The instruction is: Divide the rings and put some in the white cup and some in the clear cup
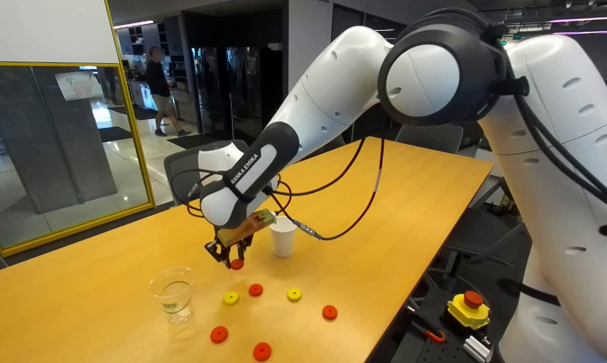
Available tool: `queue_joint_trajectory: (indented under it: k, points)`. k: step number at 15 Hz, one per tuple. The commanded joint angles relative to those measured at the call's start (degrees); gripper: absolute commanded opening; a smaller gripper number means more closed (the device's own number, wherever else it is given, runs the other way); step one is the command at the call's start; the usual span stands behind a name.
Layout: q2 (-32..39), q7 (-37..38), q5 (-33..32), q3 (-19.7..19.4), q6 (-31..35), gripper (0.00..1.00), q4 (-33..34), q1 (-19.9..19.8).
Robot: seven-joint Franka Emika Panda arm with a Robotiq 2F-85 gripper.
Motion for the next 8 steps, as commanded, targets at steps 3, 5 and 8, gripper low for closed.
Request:
queue_joint_trajectory:
  k: [3, 5, 8]
  points:
    - [-9.93, 4.26, -3.14, 0.57, -2.88, 0.2, -0.74, 2.86]
    - [-12.13, 4.64, -2.33, 2.29, -3.02, 0.2, -1.22, 3.35]
    - [-13.44, 5.17, -1.29, 5.27, -2.51, 0.2, -1.33, 4.14]
